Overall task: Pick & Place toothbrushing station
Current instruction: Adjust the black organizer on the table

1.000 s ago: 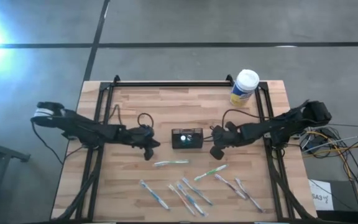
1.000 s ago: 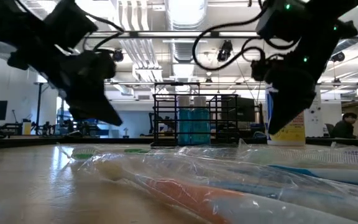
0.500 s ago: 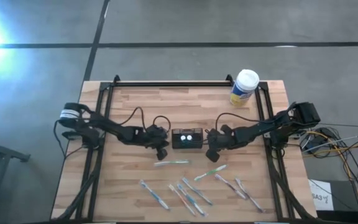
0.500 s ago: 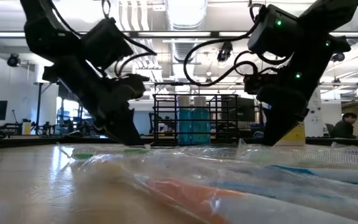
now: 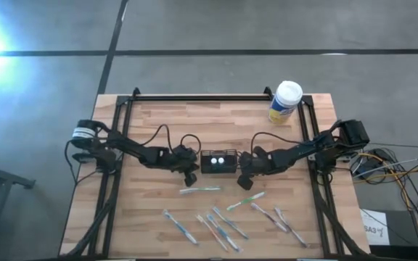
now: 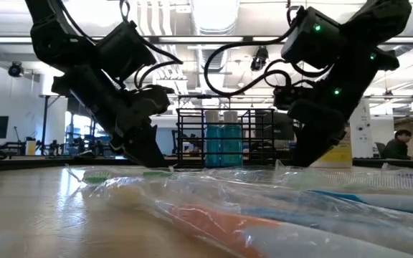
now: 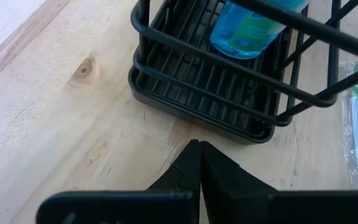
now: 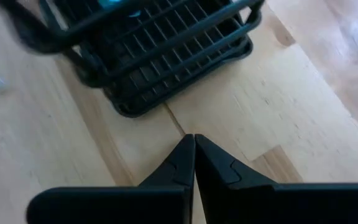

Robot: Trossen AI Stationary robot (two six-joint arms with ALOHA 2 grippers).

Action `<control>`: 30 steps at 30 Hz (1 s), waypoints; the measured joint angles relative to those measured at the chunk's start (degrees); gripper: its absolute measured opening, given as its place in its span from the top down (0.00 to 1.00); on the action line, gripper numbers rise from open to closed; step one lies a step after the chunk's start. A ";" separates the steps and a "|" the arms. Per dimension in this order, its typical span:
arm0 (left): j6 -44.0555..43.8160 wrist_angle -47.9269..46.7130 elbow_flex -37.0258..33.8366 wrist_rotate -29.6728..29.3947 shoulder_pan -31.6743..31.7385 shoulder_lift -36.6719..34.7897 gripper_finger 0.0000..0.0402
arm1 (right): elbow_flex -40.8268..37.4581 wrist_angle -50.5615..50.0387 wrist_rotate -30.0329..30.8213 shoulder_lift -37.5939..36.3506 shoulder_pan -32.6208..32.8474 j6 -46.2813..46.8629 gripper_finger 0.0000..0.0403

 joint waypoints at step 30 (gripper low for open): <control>1.29 0.08 -0.08 -0.46 1.11 0.00 0.99 | 0.00 8.20 -0.93 2.27 1.29 -5.88 0.98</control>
